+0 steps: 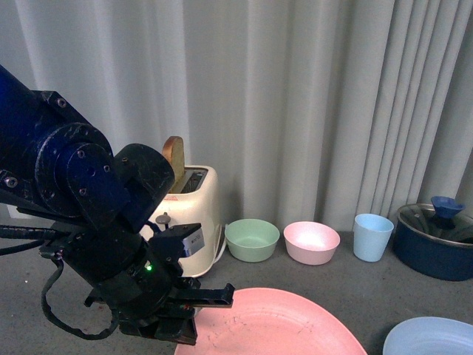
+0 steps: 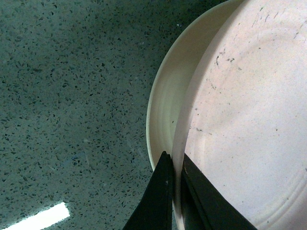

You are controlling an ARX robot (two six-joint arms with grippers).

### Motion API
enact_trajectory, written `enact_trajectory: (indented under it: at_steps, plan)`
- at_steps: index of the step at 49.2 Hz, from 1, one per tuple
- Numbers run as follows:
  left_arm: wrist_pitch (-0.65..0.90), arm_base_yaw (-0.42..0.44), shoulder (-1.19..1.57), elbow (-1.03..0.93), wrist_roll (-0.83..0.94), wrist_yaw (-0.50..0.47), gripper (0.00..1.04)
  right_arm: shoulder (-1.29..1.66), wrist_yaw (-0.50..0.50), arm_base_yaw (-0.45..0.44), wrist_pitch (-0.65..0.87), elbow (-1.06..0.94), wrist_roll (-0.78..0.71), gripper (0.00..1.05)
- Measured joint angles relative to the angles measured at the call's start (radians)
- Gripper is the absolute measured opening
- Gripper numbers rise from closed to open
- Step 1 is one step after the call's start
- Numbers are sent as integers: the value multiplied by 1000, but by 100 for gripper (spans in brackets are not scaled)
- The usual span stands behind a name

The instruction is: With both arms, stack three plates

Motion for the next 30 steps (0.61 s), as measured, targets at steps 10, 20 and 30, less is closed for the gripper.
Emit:
enact_trajectory:
  at_steps: [10,20,30]
  plan:
    - [13,-4,3,-6,-3,-24,3,0,0,0,0,0,0,97]
    - [23,-3,7,-19,-11,-23,3,0,0,0,0,0,0,97]
    - [35,-4,12,-34,-15,-23,3,0,0,0,0,0,0,97]
